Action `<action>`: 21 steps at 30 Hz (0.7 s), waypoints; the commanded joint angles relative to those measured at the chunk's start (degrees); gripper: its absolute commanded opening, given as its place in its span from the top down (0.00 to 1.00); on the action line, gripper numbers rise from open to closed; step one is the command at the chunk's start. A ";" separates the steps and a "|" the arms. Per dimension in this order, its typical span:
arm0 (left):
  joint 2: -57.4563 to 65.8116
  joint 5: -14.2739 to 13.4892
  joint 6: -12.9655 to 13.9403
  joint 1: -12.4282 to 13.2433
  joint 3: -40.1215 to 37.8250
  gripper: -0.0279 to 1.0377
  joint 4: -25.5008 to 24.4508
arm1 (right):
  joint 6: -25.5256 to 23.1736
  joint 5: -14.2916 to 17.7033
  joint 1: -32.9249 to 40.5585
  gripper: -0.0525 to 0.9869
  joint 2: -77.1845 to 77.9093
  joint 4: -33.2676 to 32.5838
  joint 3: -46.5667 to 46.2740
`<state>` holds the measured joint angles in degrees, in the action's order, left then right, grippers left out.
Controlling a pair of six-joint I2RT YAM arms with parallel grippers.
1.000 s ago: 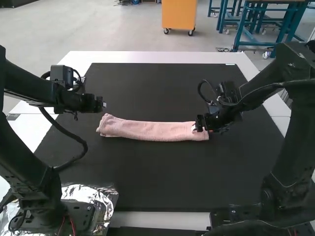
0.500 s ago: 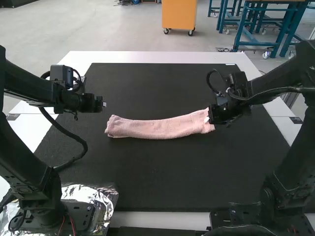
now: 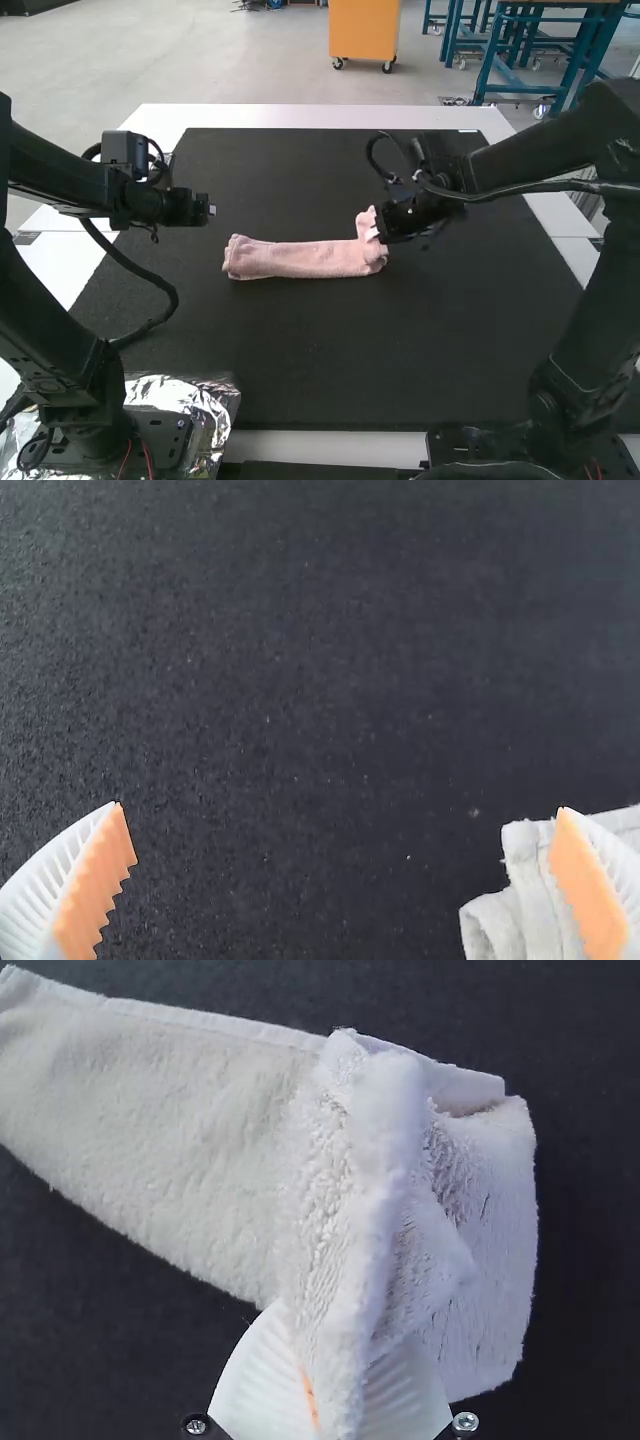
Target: Fold the towel.
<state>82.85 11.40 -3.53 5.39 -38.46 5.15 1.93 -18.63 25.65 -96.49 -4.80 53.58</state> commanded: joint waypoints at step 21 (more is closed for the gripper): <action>-1.37 -0.94 -1.92 1.29 0.22 0.06 3.99 | -2.20 -1.14 17.77 0.97 -21.46 3.13 27.01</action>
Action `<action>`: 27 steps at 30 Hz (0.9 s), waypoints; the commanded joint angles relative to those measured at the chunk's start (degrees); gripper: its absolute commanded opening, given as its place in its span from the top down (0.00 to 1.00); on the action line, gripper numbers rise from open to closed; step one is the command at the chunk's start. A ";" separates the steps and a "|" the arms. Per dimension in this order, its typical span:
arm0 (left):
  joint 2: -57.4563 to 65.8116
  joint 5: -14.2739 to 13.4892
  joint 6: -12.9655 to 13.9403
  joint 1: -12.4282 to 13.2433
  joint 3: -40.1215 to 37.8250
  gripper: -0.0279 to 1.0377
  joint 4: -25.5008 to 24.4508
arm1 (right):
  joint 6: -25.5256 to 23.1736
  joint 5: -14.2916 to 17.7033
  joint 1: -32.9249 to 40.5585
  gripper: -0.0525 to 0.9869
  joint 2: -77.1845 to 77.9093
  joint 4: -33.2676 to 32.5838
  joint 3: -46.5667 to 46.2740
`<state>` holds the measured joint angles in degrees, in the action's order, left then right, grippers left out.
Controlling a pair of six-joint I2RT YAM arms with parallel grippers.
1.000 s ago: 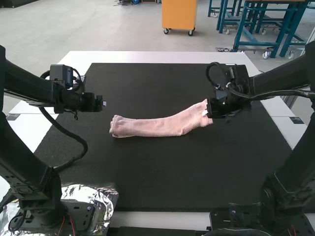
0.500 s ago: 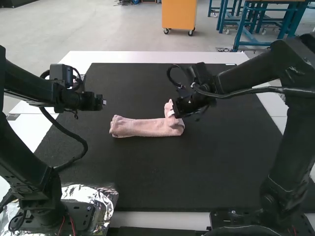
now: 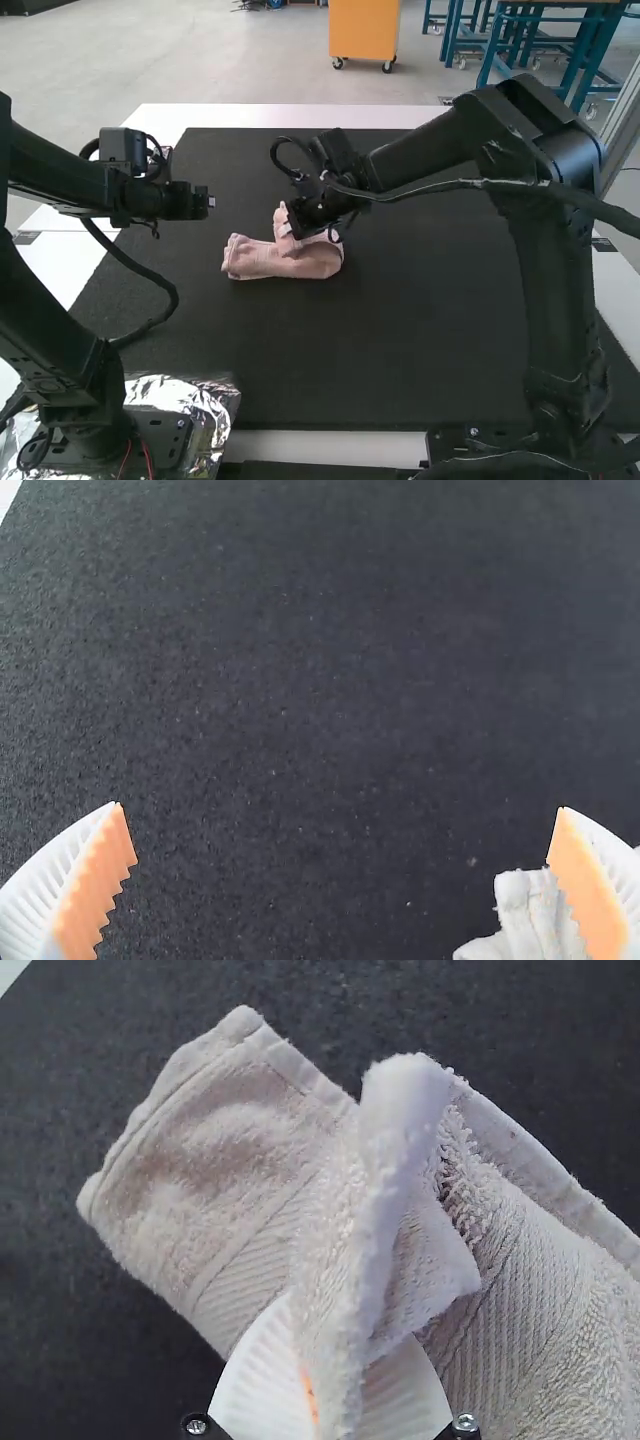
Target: Fold the towel.
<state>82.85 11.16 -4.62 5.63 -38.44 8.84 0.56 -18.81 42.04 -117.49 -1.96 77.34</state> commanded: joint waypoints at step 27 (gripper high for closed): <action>-1.55 -4.04 0.93 5.09 0.29 0.06 3.38 | 0.67 -2.46 7.53 0.12 2.53 -7.98 11.87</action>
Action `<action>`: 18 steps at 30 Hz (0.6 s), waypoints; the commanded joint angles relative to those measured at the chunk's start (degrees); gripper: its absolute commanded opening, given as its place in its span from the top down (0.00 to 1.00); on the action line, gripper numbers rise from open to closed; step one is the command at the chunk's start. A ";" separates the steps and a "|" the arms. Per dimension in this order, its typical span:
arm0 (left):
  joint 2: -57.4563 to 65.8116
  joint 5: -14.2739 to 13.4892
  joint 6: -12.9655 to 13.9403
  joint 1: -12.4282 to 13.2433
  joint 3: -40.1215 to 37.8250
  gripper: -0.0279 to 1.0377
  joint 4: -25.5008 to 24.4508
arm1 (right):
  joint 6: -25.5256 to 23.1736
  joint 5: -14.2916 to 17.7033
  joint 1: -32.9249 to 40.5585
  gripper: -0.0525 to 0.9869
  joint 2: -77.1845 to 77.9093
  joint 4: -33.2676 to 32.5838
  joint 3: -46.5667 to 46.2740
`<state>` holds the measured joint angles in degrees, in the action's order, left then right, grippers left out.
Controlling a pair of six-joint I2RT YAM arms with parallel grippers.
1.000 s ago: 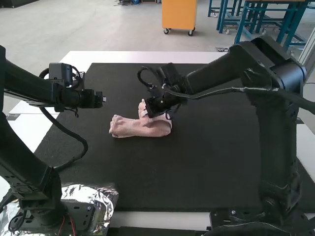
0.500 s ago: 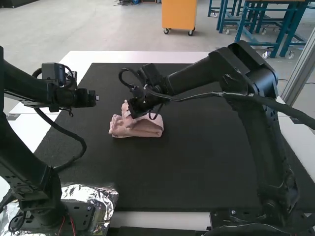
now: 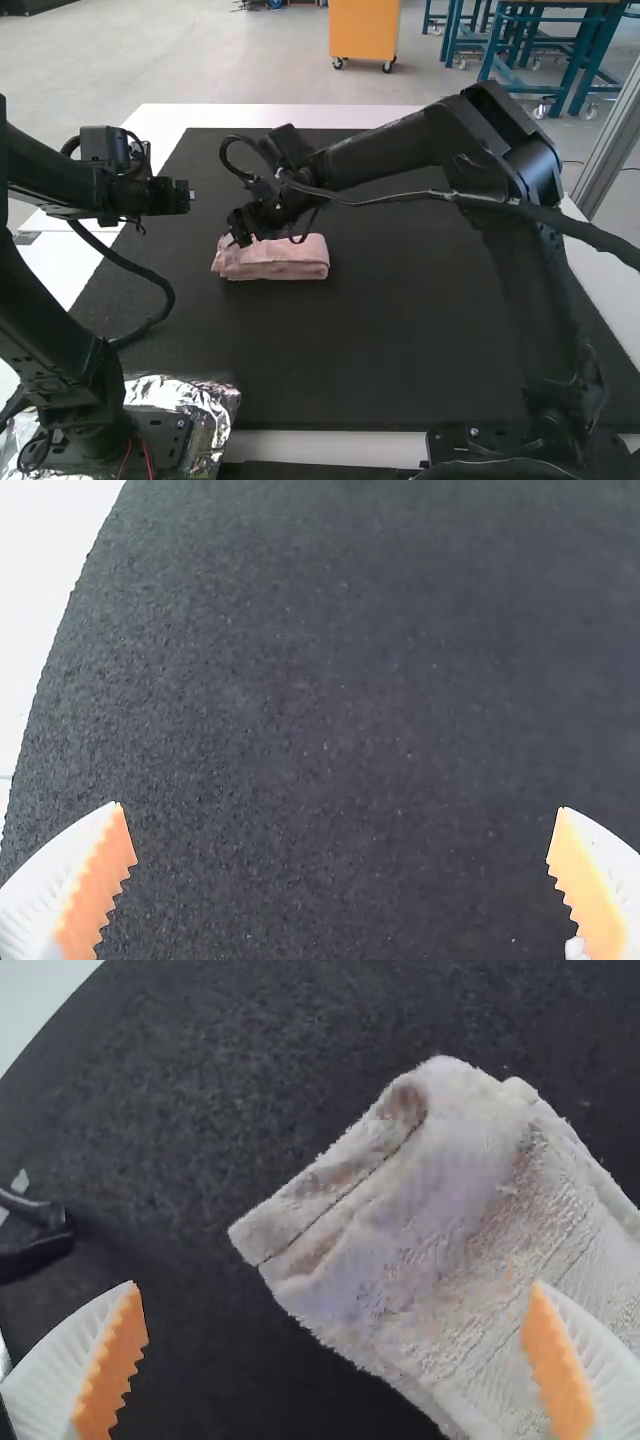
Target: Fold the towel.
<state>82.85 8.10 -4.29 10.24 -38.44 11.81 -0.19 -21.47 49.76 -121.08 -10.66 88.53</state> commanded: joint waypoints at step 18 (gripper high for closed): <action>-1.64 -1.68 0.43 0.04 0.12 0.06 0.49 | -0.43 0.20 -4.49 0.97 4.27 22.52 -14.88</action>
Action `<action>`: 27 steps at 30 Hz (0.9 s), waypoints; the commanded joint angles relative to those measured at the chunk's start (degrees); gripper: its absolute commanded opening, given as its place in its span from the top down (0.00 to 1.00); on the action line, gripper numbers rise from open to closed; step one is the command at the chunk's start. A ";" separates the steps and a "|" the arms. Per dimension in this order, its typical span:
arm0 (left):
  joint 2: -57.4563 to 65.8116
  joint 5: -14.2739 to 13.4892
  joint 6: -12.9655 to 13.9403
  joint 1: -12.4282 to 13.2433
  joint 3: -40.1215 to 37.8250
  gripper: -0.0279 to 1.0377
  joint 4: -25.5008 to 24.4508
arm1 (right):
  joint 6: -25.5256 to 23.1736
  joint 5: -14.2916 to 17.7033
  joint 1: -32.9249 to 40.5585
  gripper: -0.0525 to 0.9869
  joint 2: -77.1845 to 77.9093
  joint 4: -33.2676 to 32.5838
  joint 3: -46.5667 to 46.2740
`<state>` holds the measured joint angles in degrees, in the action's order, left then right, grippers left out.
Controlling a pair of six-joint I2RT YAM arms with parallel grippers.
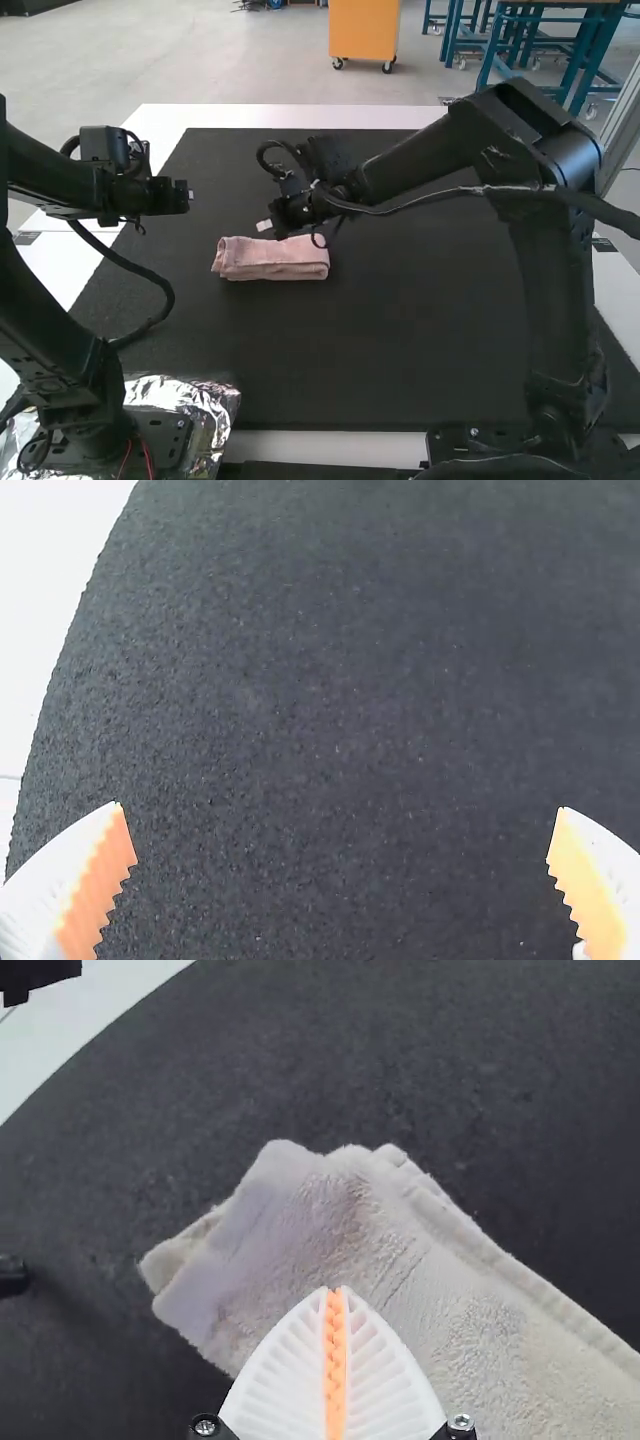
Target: Fold the towel.
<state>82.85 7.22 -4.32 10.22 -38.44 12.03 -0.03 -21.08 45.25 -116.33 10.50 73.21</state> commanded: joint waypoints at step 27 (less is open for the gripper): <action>-8.93 -0.19 -0.69 -2.04 -1.20 0.06 -2.98 | -3.48 -0.01 0.18 0.97 -7.42 10.50 -1.67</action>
<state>76.66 7.25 -4.40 8.99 -38.44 9.21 -2.04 -21.45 45.30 -128.62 21.06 71.94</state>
